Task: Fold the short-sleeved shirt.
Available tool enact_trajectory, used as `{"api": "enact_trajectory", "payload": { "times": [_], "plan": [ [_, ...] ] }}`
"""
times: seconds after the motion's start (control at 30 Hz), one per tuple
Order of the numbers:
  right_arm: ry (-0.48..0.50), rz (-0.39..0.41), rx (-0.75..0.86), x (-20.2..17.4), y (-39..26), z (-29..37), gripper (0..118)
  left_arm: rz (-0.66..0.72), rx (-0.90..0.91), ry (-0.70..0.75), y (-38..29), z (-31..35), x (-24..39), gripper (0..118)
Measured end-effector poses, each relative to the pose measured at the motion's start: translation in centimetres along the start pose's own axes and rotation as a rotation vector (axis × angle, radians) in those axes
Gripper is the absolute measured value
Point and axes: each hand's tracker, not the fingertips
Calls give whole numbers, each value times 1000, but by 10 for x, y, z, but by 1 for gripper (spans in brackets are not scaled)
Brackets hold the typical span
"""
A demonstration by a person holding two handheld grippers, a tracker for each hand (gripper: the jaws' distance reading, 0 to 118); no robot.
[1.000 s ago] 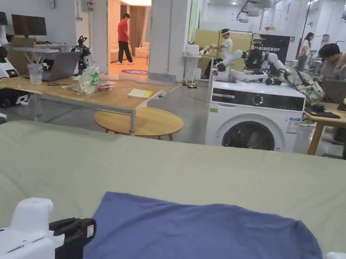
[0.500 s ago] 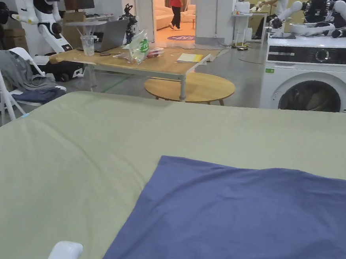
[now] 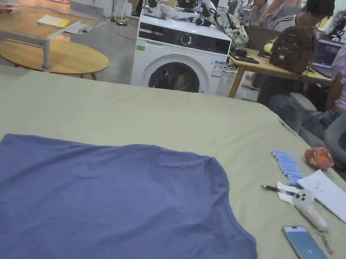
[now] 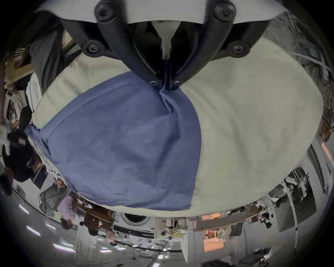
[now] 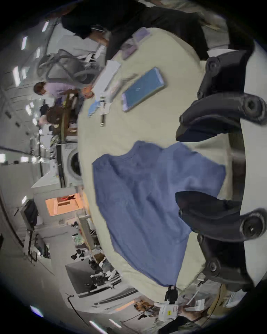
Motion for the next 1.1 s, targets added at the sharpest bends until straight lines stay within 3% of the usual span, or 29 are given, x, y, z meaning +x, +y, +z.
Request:
{"api": "enact_trajectory", "payload": {
  "times": [0.17,0.2,0.27,0.3,0.33,0.37,0.5,0.63,0.7,0.83,0.93,1.03,1.07,1.1],
  "plan": [
    [9,-6,-154,2,-16,-34,56,53,12,-22,-2,6,1,1],
    [25,-1,-179,0,-19,-41,46,61,14,-23,-2,7,1,1],
    [-58,98,-126,-11,-20,-37,35,67,17,-21,-3,10,2,1],
    [-25,104,-125,-13,-17,-33,15,70,21,-18,-3,11,5,1],
    [-11,95,-121,-14,-15,-31,3,70,24,-15,-4,11,6,1],
    [23,85,-109,-15,-15,-29,3,67,29,-12,-4,13,8,1],
    [10,88,-9,-20,7,-22,3,117,141,-42,9,30,6,1],
    [36,62,56,-23,63,-38,3,90,285,-21,70,41,4,1],
    [29,71,77,-29,96,-66,3,40,305,19,112,26,-2,1],
    [5,71,55,-41,153,-134,3,68,298,41,177,-23,-19,1],
    [-91,12,42,-42,182,-180,3,57,268,138,215,-60,-25,1],
    [-119,-35,19,-40,192,-212,4,20,223,162,238,-92,-21,1],
    [-142,-40,25,-41,193,-219,9,19,219,143,241,-107,-25,1],
    [-156,-40,28,-43,191,-222,30,21,217,132,242,-114,-24,5]
  ]
}}
